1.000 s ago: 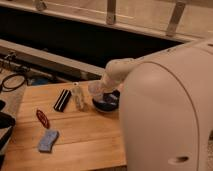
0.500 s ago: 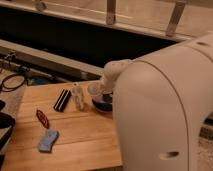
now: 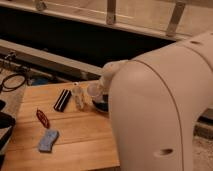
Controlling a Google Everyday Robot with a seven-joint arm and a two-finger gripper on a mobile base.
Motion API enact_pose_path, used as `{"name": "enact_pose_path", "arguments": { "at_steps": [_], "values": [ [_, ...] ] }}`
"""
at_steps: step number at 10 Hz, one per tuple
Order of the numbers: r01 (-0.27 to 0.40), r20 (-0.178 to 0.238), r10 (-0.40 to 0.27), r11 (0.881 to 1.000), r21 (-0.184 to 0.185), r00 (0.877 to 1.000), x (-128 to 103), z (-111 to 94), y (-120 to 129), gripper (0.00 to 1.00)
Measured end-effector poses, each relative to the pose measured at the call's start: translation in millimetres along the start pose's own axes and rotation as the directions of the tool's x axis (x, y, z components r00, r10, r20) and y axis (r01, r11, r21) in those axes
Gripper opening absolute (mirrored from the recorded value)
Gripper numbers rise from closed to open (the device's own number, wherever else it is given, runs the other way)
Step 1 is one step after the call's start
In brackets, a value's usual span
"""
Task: Place the ceramic cup in the ceramic bowl
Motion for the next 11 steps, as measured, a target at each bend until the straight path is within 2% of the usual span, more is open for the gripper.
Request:
{"name": "enact_pose_path", "arguments": {
  "at_steps": [1, 2, 5, 6, 8, 11],
  "values": [
    [-0.003, 0.000, 0.003, 1.000, 0.001, 1.000, 0, 0, -1, 0.32],
    [-0.003, 0.000, 0.003, 1.000, -0.001, 1.000, 0, 0, 1, 0.34],
    [0.000, -0.003, 0.000, 1.000, -0.002, 1.000, 1, 1, 5, 0.61],
    [0.003, -0.003, -0.003, 1.000, -0.003, 1.000, 1, 0, 7, 0.74],
    [0.007, -0.006, -0.007, 1.000, -0.009, 1.000, 0, -2, 11, 0.89],
    [0.020, -0.022, -0.021, 0.999, -0.032, 1.000, 2, -13, 24, 0.92]
  ]
}}
